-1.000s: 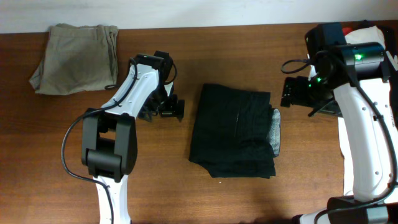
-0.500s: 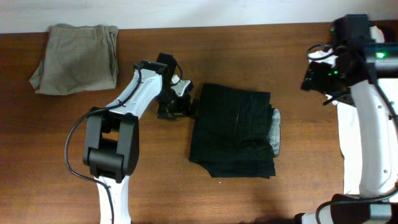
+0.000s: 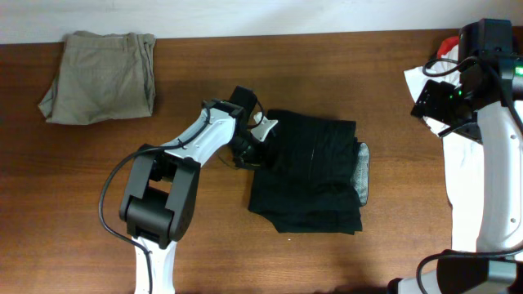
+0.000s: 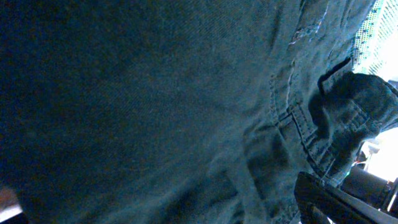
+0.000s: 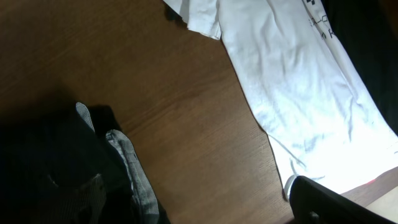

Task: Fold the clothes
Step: 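Move the right arm away and grasp the folded trousers with the left gripper, then carry the folded trousers with the left gripper onto the khaki garment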

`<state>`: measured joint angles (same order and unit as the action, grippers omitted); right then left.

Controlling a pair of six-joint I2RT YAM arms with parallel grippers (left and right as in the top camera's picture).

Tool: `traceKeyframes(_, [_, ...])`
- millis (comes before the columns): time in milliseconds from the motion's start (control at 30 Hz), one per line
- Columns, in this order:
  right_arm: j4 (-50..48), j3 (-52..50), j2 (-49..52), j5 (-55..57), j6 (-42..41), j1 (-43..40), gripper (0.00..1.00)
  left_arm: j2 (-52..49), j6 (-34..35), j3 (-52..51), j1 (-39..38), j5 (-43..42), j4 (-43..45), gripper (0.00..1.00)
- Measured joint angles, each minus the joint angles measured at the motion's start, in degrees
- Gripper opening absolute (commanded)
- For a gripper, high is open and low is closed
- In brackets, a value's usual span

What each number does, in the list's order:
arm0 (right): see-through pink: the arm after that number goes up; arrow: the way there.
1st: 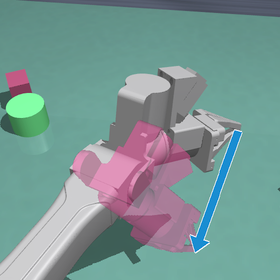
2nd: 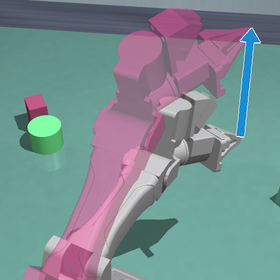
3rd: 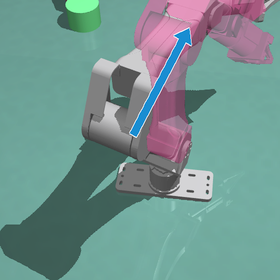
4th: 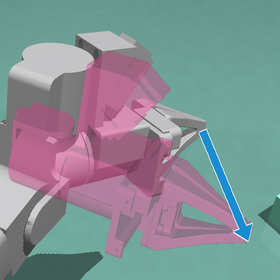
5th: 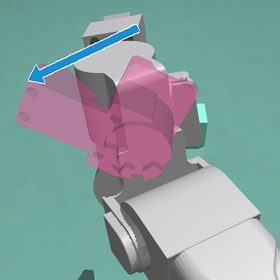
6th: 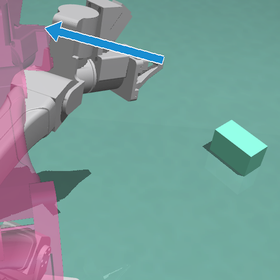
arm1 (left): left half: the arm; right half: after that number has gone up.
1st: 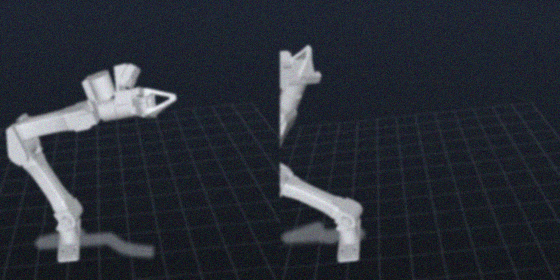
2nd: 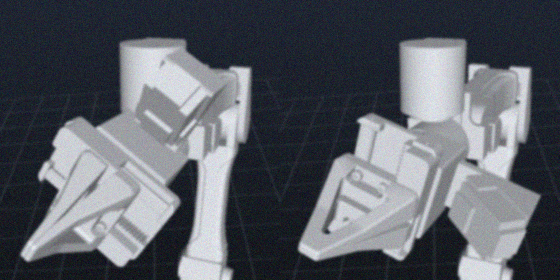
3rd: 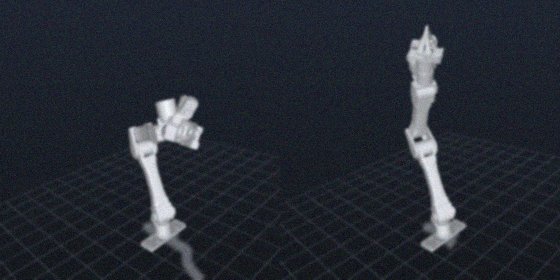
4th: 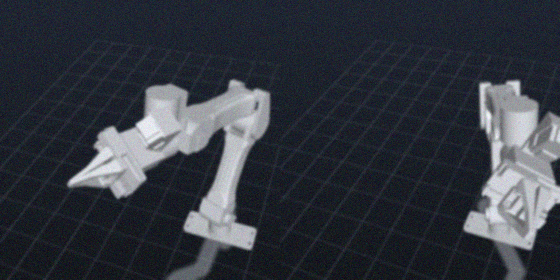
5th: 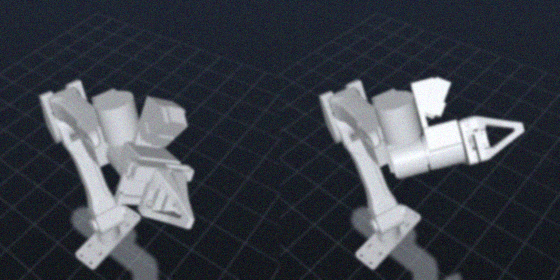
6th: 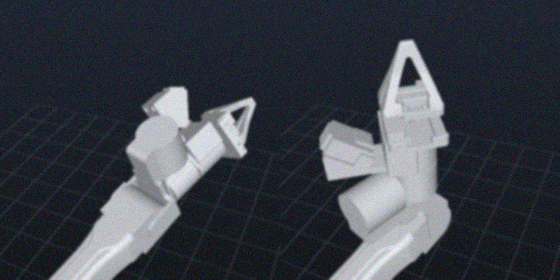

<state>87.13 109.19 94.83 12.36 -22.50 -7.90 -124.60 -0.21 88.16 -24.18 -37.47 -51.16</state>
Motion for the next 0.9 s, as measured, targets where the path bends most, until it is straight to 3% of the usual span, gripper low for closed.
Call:
traceKeyframes(100, [0.02, 0.0, 0.0, 0.0, 0.02, 0.0, 0.99, -0.52, -0.11, -1.03, -0.13, 2.78, 1.44, 0.25])
traceKeyframes(133, [0.0, 0.0, 0.0, 0.0, 0.02, 0.0, 0.99, -0.87, -0.2, -1.36, -0.13, 3.26, 1.7, 0.12])
traceKeyframes(233, [0.0, 0.0, 0.0, 0.0, 0.02, 0.0, 0.99, -0.94, -0.22, -1.38, -0.2, 5.75, 1.75, 0.01])
traceKeyframes(400, [0.0, 0.0, 0.0, 0.0, 0.02, 0.0, 0.99, -0.94, -0.22, 1.18, 0.76, 13.22, -1.38, 0.01])
traceKeyframes(567, [0.0, 0.0, 0.0, -0.02, 0.02, 0.0, 0.99, -1.53, -1.01, 10.8, 10.32, 26.67, -4.52, 0.01])
traceKeyframes(900, [0.0, 0.0, 0.0, 0.0, 0.02, 0.0, 0.99, -1.53, -9.49, 22.86, 22.1, 43.69, 2.51, 0.01])
